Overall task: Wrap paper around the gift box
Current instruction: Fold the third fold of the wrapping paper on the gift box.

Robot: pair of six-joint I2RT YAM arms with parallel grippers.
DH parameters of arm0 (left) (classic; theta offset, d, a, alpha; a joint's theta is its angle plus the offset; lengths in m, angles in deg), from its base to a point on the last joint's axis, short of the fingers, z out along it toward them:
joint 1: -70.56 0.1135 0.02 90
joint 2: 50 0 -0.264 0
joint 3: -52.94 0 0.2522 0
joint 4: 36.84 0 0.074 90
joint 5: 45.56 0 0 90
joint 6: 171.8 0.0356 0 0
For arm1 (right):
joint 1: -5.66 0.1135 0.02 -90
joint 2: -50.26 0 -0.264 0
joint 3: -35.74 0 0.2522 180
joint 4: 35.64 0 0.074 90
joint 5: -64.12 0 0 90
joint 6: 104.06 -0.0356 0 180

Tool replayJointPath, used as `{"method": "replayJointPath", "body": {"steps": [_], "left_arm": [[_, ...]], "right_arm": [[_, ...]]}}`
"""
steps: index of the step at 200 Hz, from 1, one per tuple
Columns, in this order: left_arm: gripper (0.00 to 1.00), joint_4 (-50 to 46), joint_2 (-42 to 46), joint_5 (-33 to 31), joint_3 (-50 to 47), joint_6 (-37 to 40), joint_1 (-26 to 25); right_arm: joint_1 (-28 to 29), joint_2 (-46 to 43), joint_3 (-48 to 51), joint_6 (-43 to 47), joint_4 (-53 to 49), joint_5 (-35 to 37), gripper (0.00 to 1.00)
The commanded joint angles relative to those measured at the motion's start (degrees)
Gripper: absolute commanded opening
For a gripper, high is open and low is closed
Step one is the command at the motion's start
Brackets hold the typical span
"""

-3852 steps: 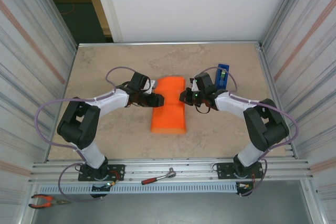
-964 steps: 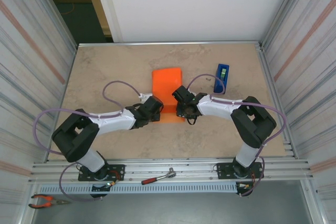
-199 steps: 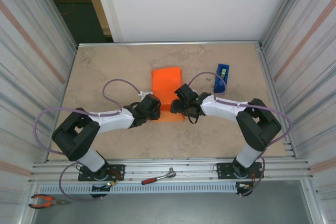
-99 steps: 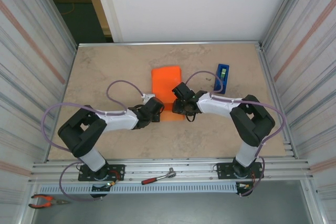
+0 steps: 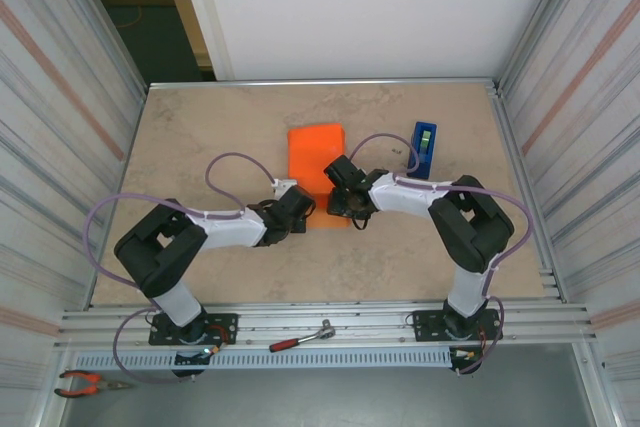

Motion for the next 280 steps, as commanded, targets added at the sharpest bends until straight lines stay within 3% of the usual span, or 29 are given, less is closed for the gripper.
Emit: {"method": "replayJointPath", "body": {"steps": [1, 18, 63, 95, 113, 152, 176, 190, 217, 222, 229, 236, 255, 267, 280], "left_arm": [[0.38, 0.5, -1.3, -0.5, 1.6, -1.3, -0.5], [0.38, 0.4, -1.4, -0.7, 1.8, -1.3, -0.6], [0.37, 0.4, -1.6, -0.7, 2.0, -1.5, -0.8], [0.37, 0.2, -1.9, -0.8, 2.3, -1.5, -1.1], [0.36, 0.0, -1.9, -0.9, 2.3, -1.6, -1.2], [0.35, -0.2, -1.8, -0.9, 2.3, -1.7, -1.1], [0.35, -0.3, -1.9, -1.1, 2.3, -1.8, -1.2], [0.35, -0.3, -2.1, -1.1, 2.3, -1.8, -1.2], [0.34, -0.4, -2.0, -1.2, 2.2, -2.0, -1.1], [0.34, -0.4, -2.0, -1.2, 2.2, -2.0, -1.2], [0.34, -0.4, -1.8, -1.2, 2.1, -2.0, -1.2], [0.34, -0.4, -1.8, -1.2, 2.0, -2.0, -1.2], [0.34, -0.5, -1.8, -1.2, 2.1, -2.0, -1.1], [0.34, -0.5, -1.8, -1.2, 2.2, -2.1, -1.1], [0.33, -0.5, -1.8, -1.3, 2.1, -2.1, -1.2]], "right_arm": [[-0.6, 1.6, -1.8, -0.4, -2.0, 1.9, 0.41], [-0.6, 2.2, -1.9, -0.4, -2.0, 1.9, 0.32], [-0.5, 2.9, -1.2, -0.6, -1.8, 1.8, 0.19], [-0.3, 3.1, -1.1, -0.8, -1.9, 1.7, 0.21], [0.0, 3.0, -1.0, -0.9, -2.4, 1.6, 0.32], [0.3, 0.9, 0.8, -1.7, -2.0, 1.6, 0.33], [0.3, 0.4, 1.6, -2.1, -1.4, 1.5, 0.21], [0.4, 1.3, 1.3, -2.3, -1.5, 1.4, 0.0], [0.5, 2.1, 1.2, -2.6, -1.5, 1.1, 0.0], [0.5, 2.0, 1.2, -2.6, -1.6, 1.1, 0.08], [0.5, 1.9, 1.3, -2.7, -1.7, 1.1, 0.28], [0.5, 1.8, 1.4, -2.8, -1.9, 1.2, 0.42], [0.6, 1.4, 1.8, -2.9, -2.1, 1.2, 0.45], [0.6, 0.9, 2.2, -3.1, -2.1, 1.0, 0.38], [0.8, 0.5, 2.7, -3.4, -1.9, 1.1, 0.12]]}}
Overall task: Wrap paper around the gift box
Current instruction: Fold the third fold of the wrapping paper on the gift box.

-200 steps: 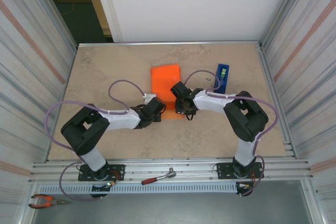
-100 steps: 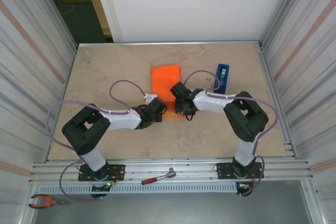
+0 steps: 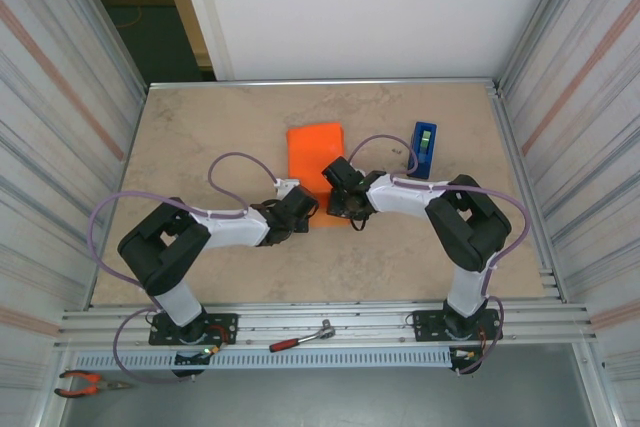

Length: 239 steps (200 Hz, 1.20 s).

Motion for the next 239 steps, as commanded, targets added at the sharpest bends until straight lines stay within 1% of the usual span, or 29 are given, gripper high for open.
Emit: {"method": "replayJointPath", "body": {"steps": [1, 5, 9, 21, 29, 37, 40, 43, 49, 54, 58, 66, 69, 74, 78, 84, 97, 121, 139, 159, 174, 188, 214, 232, 239], "left_arm": [[0.33, -0.5, -0.7, -0.6, 1.0, -1.0, -0.4], [0.34, -0.5, -0.7, -0.5, 1.1, -1.0, -0.4], [0.33, -0.5, -0.7, -0.5, 1.1, -1.0, -0.4], [0.33, -0.6, -0.7, -0.6, 0.9, -1.0, -0.4], [0.33, -0.6, -0.7, -0.6, 0.9, -1.1, -0.4], [0.33, -0.5, -0.7, -0.5, 0.8, -1.1, -0.4], [0.33, -0.6, -0.8, -0.6, 0.9, -1.1, -0.4], [0.33, -0.5, -0.8, -0.6, 0.9, -1.1, -0.4], [0.33, -0.5, -0.8, -0.6, 0.8, -1.2, -0.4], [0.33, -0.5, -0.8, -0.6, 0.8, -1.2, -0.4], [0.33, -0.5, -0.8, -0.6, 0.8, -1.2, -0.4], [0.33, -0.4, -0.8, -0.6, 0.8, -1.2, -0.4], [0.33, -0.4, -0.8, -0.6, 0.8, -1.2, -0.4], [0.33, -0.4, -0.8, -0.5, 0.8, -1.1, -0.3], [0.33, -0.4, -0.8, -0.5, 0.9, -1.1, -0.4], [0.33, -0.5, -0.7, -0.5, 0.9, -1.0, -0.4], [0.34, -1.2, -0.2, -0.2, 1.3, -0.9, -0.4], [0.45, -3.1, 2.6, 1.2, 1.1, -0.7, 0.0], [0.5, -3.7, 5.7, 2.3, -0.2, -1.3, 0.5], [0.53, -2.6, 8.5, 3.8, -2.1, -2.4, 1.6], [0.53, -1.0, 8.9, 5.5, -3.0, -3.0, 2.9], [0.52, -0.3, 8.0, 6.5, -2.8, -3.0, 3.4], [0.46, 0.9, 5.3, 7.0, -1.7, -3.0, 3.4], [0.39, 1.8, 3.1, 6.0, -1.1, -3.3, 3.2], [0.32, 1.9, 2.2, 5.3, -0.8, -3.5, 3.0]], "right_arm": [[0.2, -0.1, 2.3, -1.8, -3.0, 0.1, 0.1], [0.3, -0.2, 2.5, -2.0, -2.9, 0.1, 0.04], [0.3, -0.3, 2.6, -2.1, -3.0, 0.2, 0.0], [0.5, -0.4, 2.6, -2.3, -3.3, 0.2, 0.0], [0.6, -0.4, 2.5, -2.4, -3.6, 0.3, 0.1], [0.7, -0.6, 2.5, -2.5, -4.0, 0.4, 0.37], [0.8, -0.7, 2.6, -2.6, -4.1, 0.6, 0.44], [0.8, -0.7, 2.7, -2.7, -4.2, 0.6, 0.47], [1.0, -1.0, 2.8, -2.7, -4.3, 0.6, 0.48], [1.0, -1.1, 3.0, -2.9, -4.3, 0.6, 0.47], [1.1, -1.2, 3.1, -3.0, -4.3, 0.7, 0.44], [1.2, -1.2, 3.4, -3.1, -4.0, 0.6, 0.29], [1.2, -1.3, 3.5, -3.1, -3.8, 0.6, 0.21], [1.2, -1.2, 3.8, -3.2, -3.6, 0.5, 0.11], [1.2, -1.2, 3.9, -3.3, -3.4, 0.5, 0.05], [1.2, -1.0, 3.9, -3.3, -3.3, 0.5, 0.0], [1.2, -0.6, 3.8, -3.3, -3.3, 0.5, 0.0], [1.2, -0.3, 3.9, -3.3, -3.1, 0.2, 0.0], [1.2, -0.2, 3.9, -3.3, -3.0, 0.1, 0.0], [1.2, -0.2, 4.0, -3.2, -3.0, 0.2, 0.0], [1.2, -0.2, 3.9, -3.2, -2.9, 0.2, 0.0], [1.2, 0.0, 3.9, -3.1, -3.0, 0.3, 0.0], [1.2, 0.1, 3.9, -3.1, -2.8, 0.1, 0.0], [1.2, 0.2, 3.9, -3.1, -2.7, 0.0, 0.0], [1.3, 0.2, 3.9, -3.1, -2.6, 0.0, 0.0]]}}
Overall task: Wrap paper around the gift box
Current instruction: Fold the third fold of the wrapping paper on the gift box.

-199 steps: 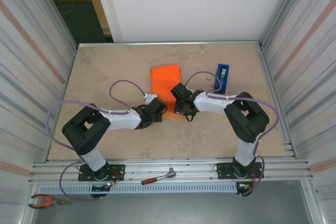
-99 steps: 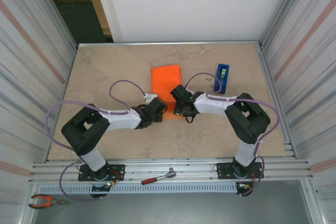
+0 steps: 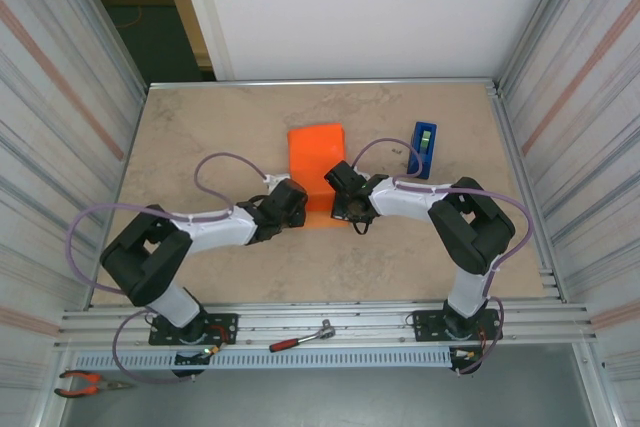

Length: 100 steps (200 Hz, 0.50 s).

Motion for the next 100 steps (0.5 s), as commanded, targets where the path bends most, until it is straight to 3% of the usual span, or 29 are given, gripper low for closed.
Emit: {"method": "replayJointPath", "body": {"steps": [1, 30, 64, 78, 100], "left_arm": [[0.31, 1.4, -2.7, -0.9, 1.1, -0.9, -0.4], [0.0, 0.3, -5.5, -4.8, 3.1, -1.3, -2.2], [0.0, -7.2, -7.0, -12.7, 6.5, -3.9, -5.4], [0.17, -10.2, -7.6, -14.9, 7.5, -5.2, -6.4], [0.26, -12.8, -8.5, -16.4, 8.3, -6.7, -6.8]], "right_arm": [[0.7, 1.8, 1.5, -0.5, -2.8, -1.5, 0.0], [0.7, 1.8, 1.4, -0.5, -2.7, -1.6, 0.0], [0.8, 1.6, 1.2, -0.4, -2.8, -1.7, 0.0], [0.8, 1.6, 1.1, -0.4, -2.8, -1.7, 0.0], [0.8, 1.5, 1.0, -0.5, -2.9, -1.6, 0.0]]}}
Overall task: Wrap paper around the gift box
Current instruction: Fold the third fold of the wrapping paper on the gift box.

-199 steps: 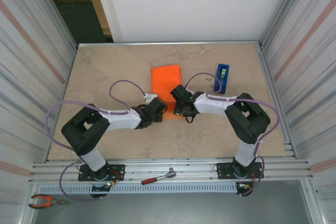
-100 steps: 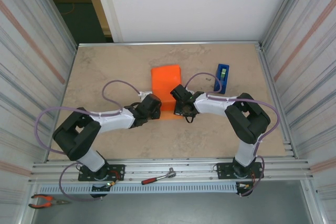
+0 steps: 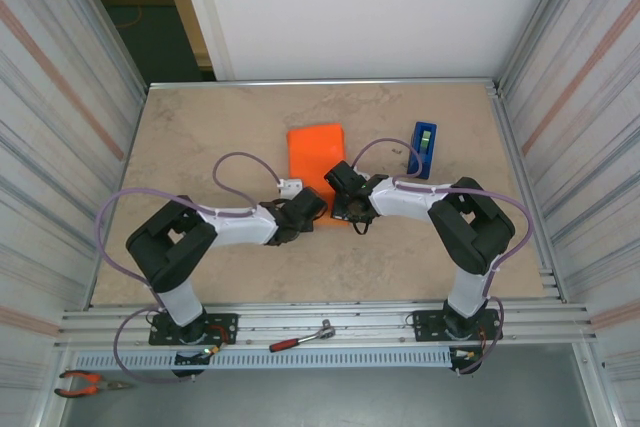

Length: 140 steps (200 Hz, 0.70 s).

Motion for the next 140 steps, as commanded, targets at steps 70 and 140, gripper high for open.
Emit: {"method": "replayJointPath", "body": {"steps": [70, 140], "left_arm": [[0.0, -6.1, -1.0, -6.6, 1.9, -1.9, -0.8], [0.0, -5.6, -0.8, -6.6, 2.0, -0.4, -0.9]], "right_arm": [[0.7, 1.5, 1.1, -0.5, -3.0, -1.5, 0.0], [0.7, 1.5, 1.1, -0.5, -3.0, -1.5, 0.0]]}}
